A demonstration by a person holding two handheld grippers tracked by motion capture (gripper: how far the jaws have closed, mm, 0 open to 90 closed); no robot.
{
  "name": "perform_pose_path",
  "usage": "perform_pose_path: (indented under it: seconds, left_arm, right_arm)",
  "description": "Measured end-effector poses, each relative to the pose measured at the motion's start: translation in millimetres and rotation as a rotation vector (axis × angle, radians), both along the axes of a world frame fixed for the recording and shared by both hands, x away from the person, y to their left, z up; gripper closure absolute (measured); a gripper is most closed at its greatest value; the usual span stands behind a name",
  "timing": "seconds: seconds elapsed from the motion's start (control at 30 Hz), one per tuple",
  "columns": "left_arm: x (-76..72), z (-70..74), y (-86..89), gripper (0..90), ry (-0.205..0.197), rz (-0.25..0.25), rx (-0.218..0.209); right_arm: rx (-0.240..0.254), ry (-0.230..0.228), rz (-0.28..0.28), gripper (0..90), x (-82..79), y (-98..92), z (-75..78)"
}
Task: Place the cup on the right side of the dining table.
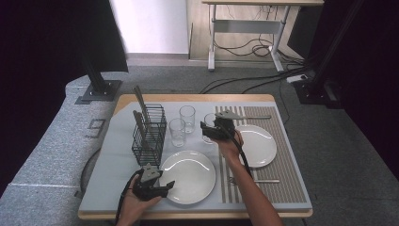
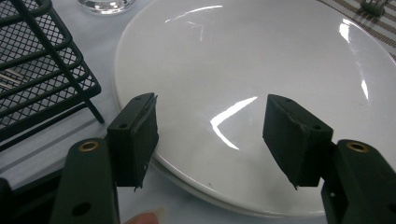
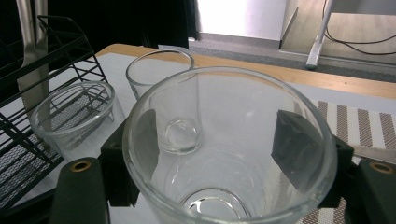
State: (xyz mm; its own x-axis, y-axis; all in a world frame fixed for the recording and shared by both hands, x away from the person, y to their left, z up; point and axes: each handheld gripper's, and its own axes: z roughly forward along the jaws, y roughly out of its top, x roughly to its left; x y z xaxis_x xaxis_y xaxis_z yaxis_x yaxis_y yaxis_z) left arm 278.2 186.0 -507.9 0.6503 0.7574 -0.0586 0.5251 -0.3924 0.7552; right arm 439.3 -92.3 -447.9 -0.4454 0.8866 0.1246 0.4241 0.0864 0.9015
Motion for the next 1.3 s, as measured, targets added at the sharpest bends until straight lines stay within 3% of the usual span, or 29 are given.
perform_pose_path:
  seconds: [0.63,1.3]
  left_arm:
    - [-0.2,0.5,0.8,35.5,-0.002,0.003,-0.002]
    - [-0.2,1.9,4.4,35.5,-0.005,0.011,-0.007]
  right_arm:
    - [-0.011,-0.006,-0.029,28.8,10.2,-9.9,4.0]
    - [-0.027,0.004,-0.065,28.7,29.6,-21.1,-4.5]
